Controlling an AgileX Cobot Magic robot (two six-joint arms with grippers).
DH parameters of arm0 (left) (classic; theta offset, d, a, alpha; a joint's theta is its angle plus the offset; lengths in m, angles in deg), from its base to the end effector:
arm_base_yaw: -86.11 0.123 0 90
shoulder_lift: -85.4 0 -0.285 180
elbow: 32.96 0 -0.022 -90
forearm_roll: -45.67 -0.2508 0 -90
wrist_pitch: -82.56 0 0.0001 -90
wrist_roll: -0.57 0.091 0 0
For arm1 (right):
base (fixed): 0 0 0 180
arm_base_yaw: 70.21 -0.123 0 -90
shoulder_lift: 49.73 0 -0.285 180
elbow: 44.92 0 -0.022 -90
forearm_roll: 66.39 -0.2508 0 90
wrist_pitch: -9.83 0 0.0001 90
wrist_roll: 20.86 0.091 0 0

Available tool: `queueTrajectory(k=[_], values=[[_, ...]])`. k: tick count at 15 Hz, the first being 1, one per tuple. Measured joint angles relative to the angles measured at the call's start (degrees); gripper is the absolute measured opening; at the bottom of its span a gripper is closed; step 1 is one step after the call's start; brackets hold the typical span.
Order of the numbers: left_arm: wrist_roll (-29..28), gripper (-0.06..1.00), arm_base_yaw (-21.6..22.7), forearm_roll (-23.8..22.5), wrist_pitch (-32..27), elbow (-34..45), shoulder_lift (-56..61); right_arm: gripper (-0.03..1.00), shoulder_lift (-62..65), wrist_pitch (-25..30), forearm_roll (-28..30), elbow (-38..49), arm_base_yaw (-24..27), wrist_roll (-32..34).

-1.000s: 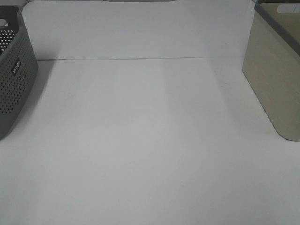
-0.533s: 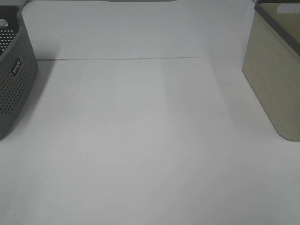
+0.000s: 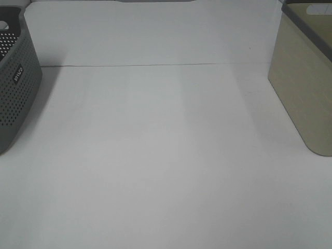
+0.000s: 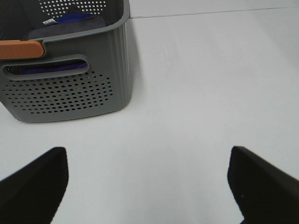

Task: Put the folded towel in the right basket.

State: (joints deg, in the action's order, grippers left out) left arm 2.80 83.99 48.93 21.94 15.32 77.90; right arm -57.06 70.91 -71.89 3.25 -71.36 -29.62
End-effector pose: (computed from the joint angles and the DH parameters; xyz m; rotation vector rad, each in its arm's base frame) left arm -0.0063 -0.0043 0.2790 0.0799 2.0293 -0.0667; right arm -0.0075 0.0075 0.2790 -0.1810 2.0231 0.0310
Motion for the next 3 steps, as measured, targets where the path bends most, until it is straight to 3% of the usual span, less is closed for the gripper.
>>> queueTrajectory(k=[3], values=[[0.0,0.88,0.0,0.0,0.0,0.0,0.0,0.68,0.0,0.0,0.0,0.0,0.0,0.0]])
